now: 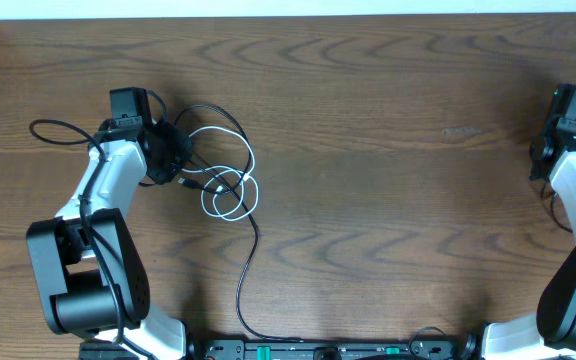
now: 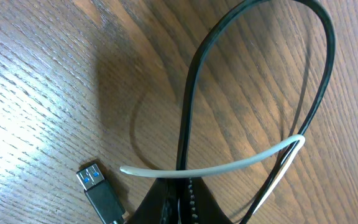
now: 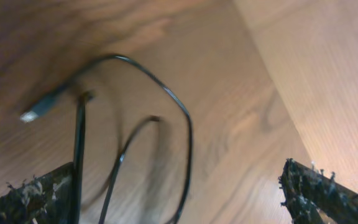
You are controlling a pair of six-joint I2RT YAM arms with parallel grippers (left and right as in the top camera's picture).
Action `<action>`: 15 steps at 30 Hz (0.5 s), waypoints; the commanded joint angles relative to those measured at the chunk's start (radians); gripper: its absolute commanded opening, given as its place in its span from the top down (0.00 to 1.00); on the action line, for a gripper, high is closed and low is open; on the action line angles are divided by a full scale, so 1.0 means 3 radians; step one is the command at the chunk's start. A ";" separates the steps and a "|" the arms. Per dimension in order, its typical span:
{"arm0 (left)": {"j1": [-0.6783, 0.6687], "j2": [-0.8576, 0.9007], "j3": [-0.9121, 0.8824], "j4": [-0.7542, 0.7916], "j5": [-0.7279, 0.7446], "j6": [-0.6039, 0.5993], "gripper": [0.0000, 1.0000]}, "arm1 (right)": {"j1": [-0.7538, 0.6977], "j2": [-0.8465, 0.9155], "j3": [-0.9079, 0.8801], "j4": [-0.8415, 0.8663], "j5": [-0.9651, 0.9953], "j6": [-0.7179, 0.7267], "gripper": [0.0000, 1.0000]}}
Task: Untangle cables
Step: 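Carry the black cable to the far right and release it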
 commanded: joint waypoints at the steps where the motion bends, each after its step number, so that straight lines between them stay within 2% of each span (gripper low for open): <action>1: 0.0004 -0.0076 -0.0031 0.0000 0.0029 0.0055 0.92 | -0.0067 0.0006 -0.0003 -0.0084 0.0203 0.0781 0.01; 4: 0.0001 -0.0076 -0.0031 0.0000 0.0029 0.0055 0.92 | -0.0120 0.0006 -0.0003 -0.0067 -0.0749 0.0814 0.01; 8: 0.0001 -0.0076 -0.0031 0.0000 0.0029 0.0053 0.92 | -0.0189 0.0024 -0.0003 0.0099 -0.2144 0.0551 0.01; 15: 0.0001 -0.0076 -0.0031 0.0000 0.0029 0.0053 0.92 | -0.0191 0.0029 -0.0004 0.0084 -0.2267 0.0440 0.01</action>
